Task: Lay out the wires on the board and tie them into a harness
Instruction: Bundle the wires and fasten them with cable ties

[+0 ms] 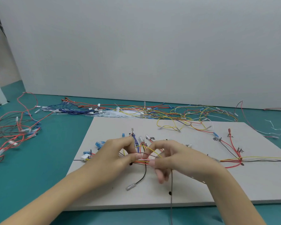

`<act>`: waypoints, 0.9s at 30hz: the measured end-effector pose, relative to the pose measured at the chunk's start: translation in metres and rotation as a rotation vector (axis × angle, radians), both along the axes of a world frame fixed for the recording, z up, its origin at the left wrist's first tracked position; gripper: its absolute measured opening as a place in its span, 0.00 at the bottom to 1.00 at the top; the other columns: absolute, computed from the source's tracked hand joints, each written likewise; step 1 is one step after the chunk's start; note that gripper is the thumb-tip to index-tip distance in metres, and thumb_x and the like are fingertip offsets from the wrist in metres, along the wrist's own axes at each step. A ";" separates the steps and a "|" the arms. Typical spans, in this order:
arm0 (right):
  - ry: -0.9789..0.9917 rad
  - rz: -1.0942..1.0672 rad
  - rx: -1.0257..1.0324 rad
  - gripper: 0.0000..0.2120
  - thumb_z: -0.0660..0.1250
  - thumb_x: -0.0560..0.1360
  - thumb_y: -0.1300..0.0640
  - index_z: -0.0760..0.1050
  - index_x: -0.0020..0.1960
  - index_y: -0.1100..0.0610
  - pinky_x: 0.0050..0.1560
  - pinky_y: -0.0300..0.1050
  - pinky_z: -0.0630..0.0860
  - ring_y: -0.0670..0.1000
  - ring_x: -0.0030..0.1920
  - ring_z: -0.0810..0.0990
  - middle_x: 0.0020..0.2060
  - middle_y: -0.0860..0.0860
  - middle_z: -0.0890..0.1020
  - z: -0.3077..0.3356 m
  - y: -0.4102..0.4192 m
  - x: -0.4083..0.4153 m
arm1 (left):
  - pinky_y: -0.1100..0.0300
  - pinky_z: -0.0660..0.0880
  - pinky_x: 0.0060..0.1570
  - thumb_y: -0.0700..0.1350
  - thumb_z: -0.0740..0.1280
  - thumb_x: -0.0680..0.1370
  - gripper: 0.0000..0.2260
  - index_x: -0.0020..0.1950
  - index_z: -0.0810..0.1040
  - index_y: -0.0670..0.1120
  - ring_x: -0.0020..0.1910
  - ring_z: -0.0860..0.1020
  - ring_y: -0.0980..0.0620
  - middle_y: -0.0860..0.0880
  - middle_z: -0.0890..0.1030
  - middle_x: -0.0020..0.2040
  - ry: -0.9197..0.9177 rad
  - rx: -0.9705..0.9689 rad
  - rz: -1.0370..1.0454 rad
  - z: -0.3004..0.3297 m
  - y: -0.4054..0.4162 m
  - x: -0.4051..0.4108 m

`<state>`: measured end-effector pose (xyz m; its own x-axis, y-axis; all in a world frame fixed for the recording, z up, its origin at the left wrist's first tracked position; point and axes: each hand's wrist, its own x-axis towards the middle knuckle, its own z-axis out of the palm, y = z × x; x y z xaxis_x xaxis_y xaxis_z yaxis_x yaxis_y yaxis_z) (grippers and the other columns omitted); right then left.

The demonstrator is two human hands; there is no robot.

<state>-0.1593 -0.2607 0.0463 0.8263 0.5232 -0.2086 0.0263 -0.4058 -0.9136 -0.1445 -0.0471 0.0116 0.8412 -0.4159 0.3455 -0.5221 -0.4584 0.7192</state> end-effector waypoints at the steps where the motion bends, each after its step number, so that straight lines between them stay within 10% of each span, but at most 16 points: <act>1: 0.028 -0.016 0.037 0.06 0.65 0.79 0.61 0.77 0.54 0.60 0.30 0.40 0.73 0.50 0.25 0.75 0.25 0.52 0.77 0.002 -0.005 0.001 | 0.66 0.71 0.43 0.45 0.71 0.76 0.08 0.38 0.77 0.48 0.41 0.78 0.56 0.55 0.81 0.37 0.004 -0.019 0.008 0.000 0.003 0.001; 7: 0.031 -0.087 0.105 0.13 0.69 0.71 0.48 0.84 0.46 0.57 0.21 0.34 0.53 0.46 0.23 0.54 0.24 0.48 0.59 0.013 -0.044 0.004 | 0.74 0.68 0.33 0.50 0.69 0.77 0.08 0.44 0.71 0.60 0.33 0.77 0.59 0.53 0.83 0.33 0.068 -0.045 0.027 0.003 0.017 0.003; 15: 0.001 -0.191 0.104 0.18 0.70 0.68 0.44 0.84 0.49 0.57 0.24 0.36 0.52 0.48 0.27 0.53 0.27 0.48 0.57 0.001 -0.062 0.004 | 0.64 0.71 0.41 0.58 0.70 0.74 0.09 0.40 0.81 0.54 0.38 0.76 0.57 0.53 0.80 0.29 0.156 0.071 -0.079 -0.003 0.018 0.005; 22: 0.022 -0.126 0.071 0.16 0.70 0.70 0.46 0.84 0.49 0.58 0.24 0.34 0.53 0.47 0.26 0.55 0.25 0.48 0.58 -0.002 -0.056 0.005 | 0.71 0.62 0.30 0.53 0.65 0.76 0.08 0.41 0.82 0.54 0.29 0.67 0.62 0.56 0.73 0.31 0.245 -0.211 -0.182 0.001 -0.010 -0.004; 27: 0.038 -0.070 0.050 0.13 0.69 0.75 0.49 0.84 0.48 0.58 0.24 0.34 0.54 0.46 0.25 0.55 0.23 0.47 0.59 -0.002 -0.059 0.005 | 0.60 0.68 0.41 0.54 0.69 0.76 0.09 0.42 0.84 0.50 0.38 0.73 0.53 0.39 0.80 0.38 0.292 -0.221 -0.108 0.004 0.019 0.003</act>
<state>-0.1542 -0.3201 0.0446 0.8531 0.4749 -0.2162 -0.0361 -0.3596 -0.9324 -0.1413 -0.0285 0.0152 0.8728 -0.4498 0.1893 -0.3175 -0.2289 0.9202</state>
